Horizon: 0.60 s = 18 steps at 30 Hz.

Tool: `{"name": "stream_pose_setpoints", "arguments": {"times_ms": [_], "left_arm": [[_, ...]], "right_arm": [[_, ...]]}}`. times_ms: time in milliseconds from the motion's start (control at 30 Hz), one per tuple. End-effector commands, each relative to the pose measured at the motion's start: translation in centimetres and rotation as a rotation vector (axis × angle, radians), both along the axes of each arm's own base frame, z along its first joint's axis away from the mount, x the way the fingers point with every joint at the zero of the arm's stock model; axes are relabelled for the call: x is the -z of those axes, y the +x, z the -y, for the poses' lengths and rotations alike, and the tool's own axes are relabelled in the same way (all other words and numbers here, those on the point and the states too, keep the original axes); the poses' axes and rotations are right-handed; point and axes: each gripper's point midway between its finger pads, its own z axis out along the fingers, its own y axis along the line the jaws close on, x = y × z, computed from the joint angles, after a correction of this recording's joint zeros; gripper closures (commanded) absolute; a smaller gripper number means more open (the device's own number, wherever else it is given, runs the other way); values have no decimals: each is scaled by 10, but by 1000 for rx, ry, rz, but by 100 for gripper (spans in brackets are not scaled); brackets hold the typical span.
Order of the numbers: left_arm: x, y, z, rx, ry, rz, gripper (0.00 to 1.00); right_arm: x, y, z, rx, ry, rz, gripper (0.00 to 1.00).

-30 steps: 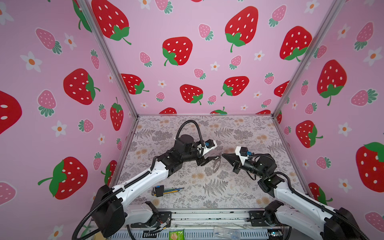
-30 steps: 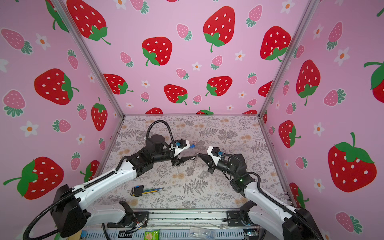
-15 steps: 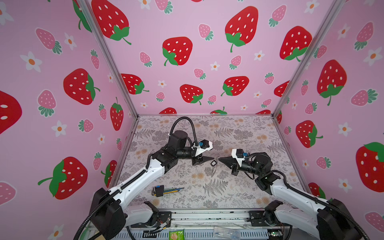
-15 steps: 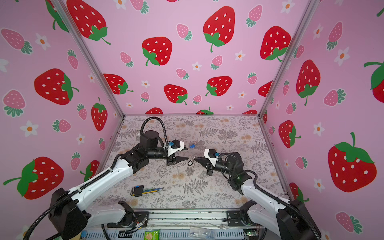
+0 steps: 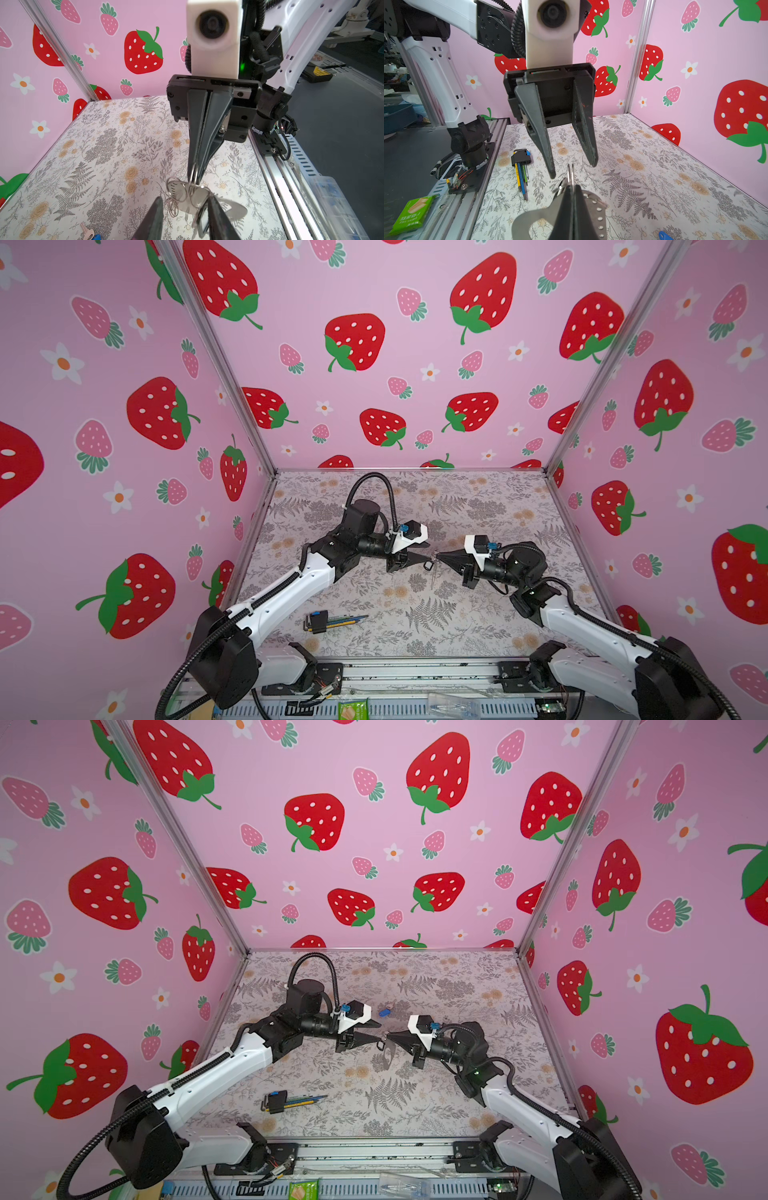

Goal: Put the keys on the keyring

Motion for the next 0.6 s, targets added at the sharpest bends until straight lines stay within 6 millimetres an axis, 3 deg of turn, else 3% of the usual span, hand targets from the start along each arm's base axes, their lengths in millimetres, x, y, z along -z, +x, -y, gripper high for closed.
{"name": "stream_pose_setpoints", "arguments": {"times_ms": [0, 567], "left_arm": [[-19, -5, 5, 51, -31, 20, 64], [-14, -9, 8, 90, -24, 4, 85]], "right_arm": [[-23, -5, -3, -38, 46, 47, 100], [-20, -8, -9, -69, 43, 28, 100]]}}
